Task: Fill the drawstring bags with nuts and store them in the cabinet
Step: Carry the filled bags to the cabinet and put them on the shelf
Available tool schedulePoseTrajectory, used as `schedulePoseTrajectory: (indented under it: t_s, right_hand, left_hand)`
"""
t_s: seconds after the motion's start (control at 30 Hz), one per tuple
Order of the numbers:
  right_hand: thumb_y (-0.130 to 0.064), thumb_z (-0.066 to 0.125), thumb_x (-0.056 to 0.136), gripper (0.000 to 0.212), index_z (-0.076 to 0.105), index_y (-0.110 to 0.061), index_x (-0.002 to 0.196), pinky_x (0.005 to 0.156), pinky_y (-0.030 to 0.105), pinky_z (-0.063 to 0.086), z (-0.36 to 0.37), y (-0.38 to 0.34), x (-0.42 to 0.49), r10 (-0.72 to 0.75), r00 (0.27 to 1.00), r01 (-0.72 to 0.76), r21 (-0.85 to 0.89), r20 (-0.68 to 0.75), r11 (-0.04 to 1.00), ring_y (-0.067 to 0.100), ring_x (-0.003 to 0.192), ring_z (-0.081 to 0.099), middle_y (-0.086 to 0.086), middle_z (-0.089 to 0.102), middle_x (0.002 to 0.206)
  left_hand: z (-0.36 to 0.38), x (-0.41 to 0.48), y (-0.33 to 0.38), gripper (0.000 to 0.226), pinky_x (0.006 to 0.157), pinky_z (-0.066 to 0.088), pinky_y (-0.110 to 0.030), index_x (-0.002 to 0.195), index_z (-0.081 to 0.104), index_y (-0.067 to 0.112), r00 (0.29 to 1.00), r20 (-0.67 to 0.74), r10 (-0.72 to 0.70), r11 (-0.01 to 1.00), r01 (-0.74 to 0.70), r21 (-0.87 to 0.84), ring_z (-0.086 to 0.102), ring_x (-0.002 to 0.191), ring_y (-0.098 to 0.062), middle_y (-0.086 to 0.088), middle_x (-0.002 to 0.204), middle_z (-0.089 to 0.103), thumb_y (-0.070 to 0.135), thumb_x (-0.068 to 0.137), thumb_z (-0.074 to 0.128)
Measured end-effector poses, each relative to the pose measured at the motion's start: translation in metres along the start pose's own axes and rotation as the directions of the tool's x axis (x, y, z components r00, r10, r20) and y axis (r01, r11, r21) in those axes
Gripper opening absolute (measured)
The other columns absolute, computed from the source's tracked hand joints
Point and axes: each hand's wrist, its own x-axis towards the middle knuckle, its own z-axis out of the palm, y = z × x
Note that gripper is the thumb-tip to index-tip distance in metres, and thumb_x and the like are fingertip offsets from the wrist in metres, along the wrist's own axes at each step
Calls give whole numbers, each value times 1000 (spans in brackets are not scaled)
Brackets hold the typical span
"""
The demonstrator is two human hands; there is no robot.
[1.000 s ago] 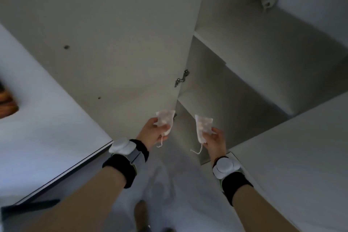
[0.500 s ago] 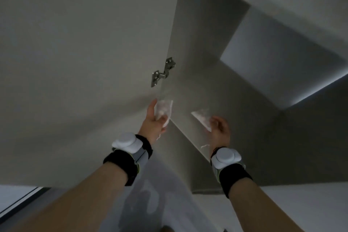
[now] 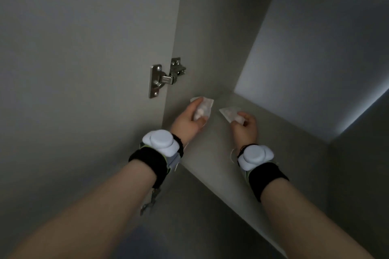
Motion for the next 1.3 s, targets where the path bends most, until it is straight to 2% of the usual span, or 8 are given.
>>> schedulePoseTrajectory:
  t_s: [0.23, 0.37, 0.47, 0.53, 0.6, 0.73, 1.07, 1.3]
  right_hand:
    - [-5, 57, 83, 14, 63, 0, 95, 82, 38, 46, 9, 23, 21, -152, 988, 146, -241, -8, 959, 40, 92, 61, 28, 64, 98]
    - [-13, 61, 85, 23, 61, -2, 104, 82, 33, 44, 13, 19, 35, -138, 977, 193, -409, 162, 892, 39, 98, 58, 26, 60, 106]
    - [-12, 59, 85, 27, 61, 0, 109, 88, 32, 40, 12, 15, 35, -138, 979, 191, -462, 147, 866, 38, 107, 54, 26, 58, 114]
    - [-5, 54, 83, 29, 60, 0, 110, 92, 32, 37, 10, 15, 28, -245, 955, 296, -531, 166, 794, 37, 114, 49, 24, 54, 120]
    - [-2, 48, 82, 33, 58, -5, 113, 93, 34, 39, 5, 12, 23, -334, 895, 446, -611, 296, 654, 32, 122, 41, 15, 47, 129]
    - [-3, 40, 86, 44, 49, -3, 129, 101, 33, 35, 6, 9, 35, -243, 803, 591, -672, 545, 446, 29, 129, 32, 10, 36, 142]
    - [-14, 45, 91, 58, 26, -1, 144, 117, 34, 14, 28, 19, 108, -1, 862, 450, -766, 507, 459, 32, 143, 11, 14, 8, 157]
    - [-15, 45, 94, 62, 16, -2, 148, 119, 34, 9, 52, 24, 141, 16, 869, 408, -734, 495, 543, 30, 145, 6, 15, 1, 157]
  left_hand:
    - [9, 22, -34, 61, 105, 42, -47, 143, 36, 28, 994, 12, 107, 993, -107, 41, 48, 127, -24, 2, 138, 46, 27, 86, 59]
    - [8, 25, -31, 51, 89, 54, -39, 141, 39, 29, 998, -17, 53, 999, -52, 14, 59, 104, -22, -7, 131, 53, 19, 93, 57]
    - [8, 27, -32, 48, 73, 56, -22, 141, 40, 24, 999, -20, 49, 999, -49, -16, 59, 97, -19, -8, 127, 53, 14, 95, 53]
    - [8, 25, -33, 48, 69, 55, -18, 141, 40, 23, 999, -19, 50, 998, -51, -28, 59, 95, -17, -7, 127, 52, 15, 95, 53]
    - [8, 23, -30, 49, 79, 57, -30, 140, 41, 23, 998, -17, 53, 998, -54, -14, 59, 94, -18, -9, 128, 54, 19, 94, 56]
    - [10, 15, -31, 62, 93, 52, -45, 140, 42, 26, 998, -6, 65, 996, -65, 65, 59, 107, -23, -9, 131, 54, 40, 81, 56]
    - [13, 27, -35, 59, 104, 41, -39, 142, 38, 30, 990, 55, 130, 968, -138, 209, 50, 125, -25, -2, 143, 46, 39, 85, 51]
    - [12, 31, -39, 57, 99, 46, -41, 142, 37, 30, 990, 25, 142, 969, -144, 200, 58, 114, -28, -6, 134, 54, 37, 88, 54]
